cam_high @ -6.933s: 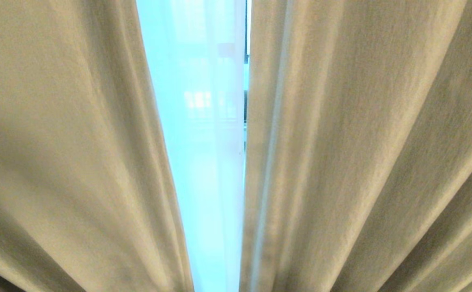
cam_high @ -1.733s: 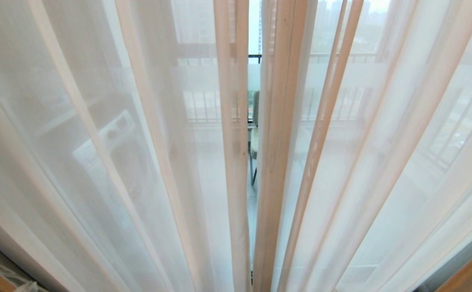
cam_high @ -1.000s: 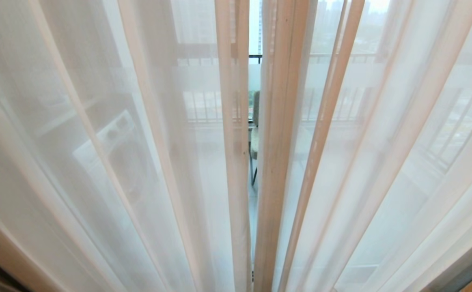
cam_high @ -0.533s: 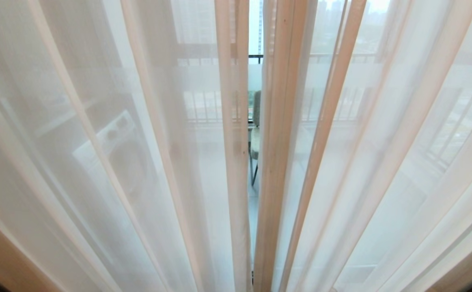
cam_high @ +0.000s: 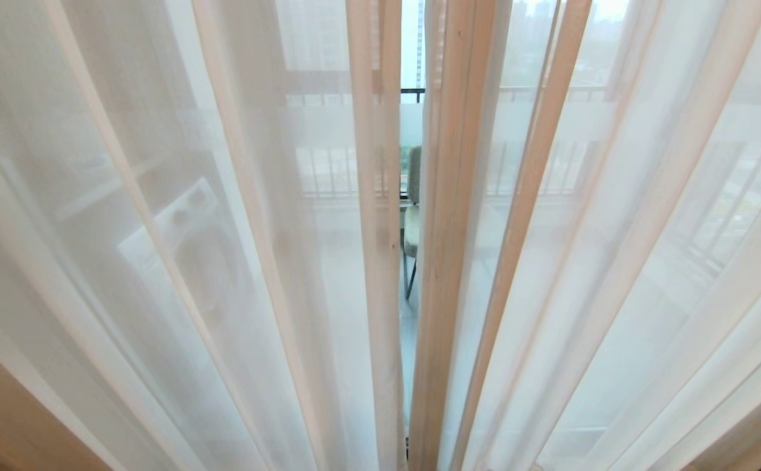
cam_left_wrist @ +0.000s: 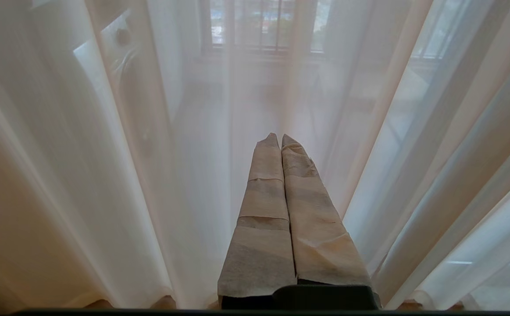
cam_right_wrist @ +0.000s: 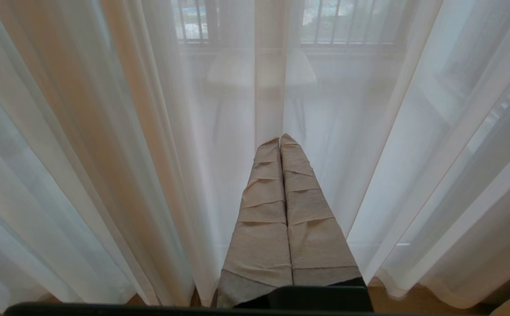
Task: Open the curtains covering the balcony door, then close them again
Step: Pull the outer curtains open on both sides, then pull the inner curtains open on both sides
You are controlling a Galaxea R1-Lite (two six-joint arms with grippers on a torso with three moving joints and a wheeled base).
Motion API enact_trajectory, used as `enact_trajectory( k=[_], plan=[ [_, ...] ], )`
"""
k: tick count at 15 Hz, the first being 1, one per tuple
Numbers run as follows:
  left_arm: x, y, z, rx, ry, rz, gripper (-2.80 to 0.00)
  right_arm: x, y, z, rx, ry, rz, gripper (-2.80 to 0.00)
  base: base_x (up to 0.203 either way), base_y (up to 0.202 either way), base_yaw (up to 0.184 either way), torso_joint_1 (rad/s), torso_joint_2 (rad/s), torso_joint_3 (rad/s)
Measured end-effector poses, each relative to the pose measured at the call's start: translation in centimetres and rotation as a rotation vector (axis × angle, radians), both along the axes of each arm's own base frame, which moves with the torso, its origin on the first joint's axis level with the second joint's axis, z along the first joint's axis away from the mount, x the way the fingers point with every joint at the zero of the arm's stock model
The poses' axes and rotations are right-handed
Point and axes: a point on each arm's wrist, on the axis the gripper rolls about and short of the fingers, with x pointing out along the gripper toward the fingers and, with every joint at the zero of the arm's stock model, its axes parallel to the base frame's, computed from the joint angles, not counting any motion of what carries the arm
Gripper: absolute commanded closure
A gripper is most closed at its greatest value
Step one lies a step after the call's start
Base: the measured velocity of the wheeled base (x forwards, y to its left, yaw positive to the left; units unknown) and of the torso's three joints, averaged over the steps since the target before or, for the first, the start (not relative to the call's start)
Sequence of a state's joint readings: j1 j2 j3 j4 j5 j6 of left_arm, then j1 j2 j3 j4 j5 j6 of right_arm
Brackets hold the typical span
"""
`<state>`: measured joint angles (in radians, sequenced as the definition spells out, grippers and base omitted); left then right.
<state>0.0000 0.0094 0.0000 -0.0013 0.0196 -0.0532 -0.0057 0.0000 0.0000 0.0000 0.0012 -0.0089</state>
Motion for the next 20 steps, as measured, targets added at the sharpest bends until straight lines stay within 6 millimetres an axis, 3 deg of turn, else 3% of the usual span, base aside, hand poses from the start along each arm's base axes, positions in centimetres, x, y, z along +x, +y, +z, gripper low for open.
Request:
enact_trajectory(
  k=[20],
  plan=[
    [-0.05, 0.0, -0.02, -0.001, -0.007, 0.0, 0.0, 0.0, 0.0, 0.0, 0.0, 0.0, 0.0, 0.0, 0.0, 0.0, 0.0, 0.0, 0.0, 0.0]
  ],
)
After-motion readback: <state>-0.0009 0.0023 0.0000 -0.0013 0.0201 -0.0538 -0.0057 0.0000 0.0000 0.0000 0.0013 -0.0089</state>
